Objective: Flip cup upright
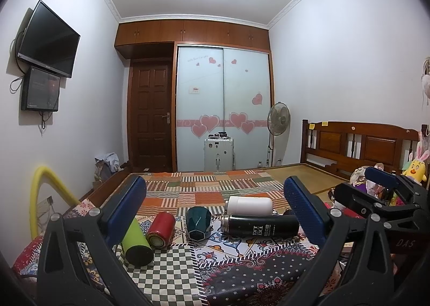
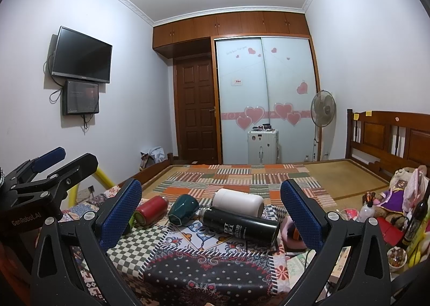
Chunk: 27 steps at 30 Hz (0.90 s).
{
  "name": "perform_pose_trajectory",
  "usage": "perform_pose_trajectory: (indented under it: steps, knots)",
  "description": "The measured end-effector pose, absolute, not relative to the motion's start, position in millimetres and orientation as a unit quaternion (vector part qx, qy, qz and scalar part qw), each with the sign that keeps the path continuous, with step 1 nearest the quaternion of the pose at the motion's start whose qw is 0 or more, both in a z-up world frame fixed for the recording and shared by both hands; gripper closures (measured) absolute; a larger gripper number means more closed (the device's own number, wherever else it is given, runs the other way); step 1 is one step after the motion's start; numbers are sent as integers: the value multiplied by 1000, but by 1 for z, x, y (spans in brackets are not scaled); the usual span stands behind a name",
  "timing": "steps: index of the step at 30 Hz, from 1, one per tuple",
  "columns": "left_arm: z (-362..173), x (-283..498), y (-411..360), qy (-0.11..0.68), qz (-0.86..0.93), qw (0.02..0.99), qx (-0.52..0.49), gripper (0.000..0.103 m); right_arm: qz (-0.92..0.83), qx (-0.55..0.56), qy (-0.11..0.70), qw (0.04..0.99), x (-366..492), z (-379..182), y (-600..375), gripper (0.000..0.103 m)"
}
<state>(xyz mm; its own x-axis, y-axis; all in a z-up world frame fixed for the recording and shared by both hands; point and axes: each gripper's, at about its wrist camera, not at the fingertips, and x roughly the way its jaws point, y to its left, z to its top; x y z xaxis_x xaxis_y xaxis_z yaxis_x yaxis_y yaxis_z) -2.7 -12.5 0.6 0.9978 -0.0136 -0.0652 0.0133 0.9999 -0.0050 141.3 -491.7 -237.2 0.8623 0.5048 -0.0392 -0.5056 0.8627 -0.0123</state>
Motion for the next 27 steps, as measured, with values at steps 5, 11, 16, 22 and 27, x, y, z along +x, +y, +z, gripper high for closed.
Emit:
perform_pose_trajectory:
  steps: [5, 11, 16, 22, 27]
  knots:
    - [1, -2, -13, 33, -7, 999, -3, 0, 262, -12, 17, 965, 141, -237, -492, 0]
    - [0, -3, -12, 33, -6, 999, -3, 0, 262, -11, 19, 965, 141, -237, -493, 0]
    - [0, -2, -11, 33, -6, 999, -4, 0, 262, -11, 19, 965, 142, -237, -493, 0]
    - [-3, 3, -8, 36, -3, 999, -2, 0, 262, -17, 24, 965, 146, -238, -490, 0]
    - [-12, 19, -2, 48, 3, 999, -5, 0, 263, -45, 38, 963, 162, -238, -483, 0]
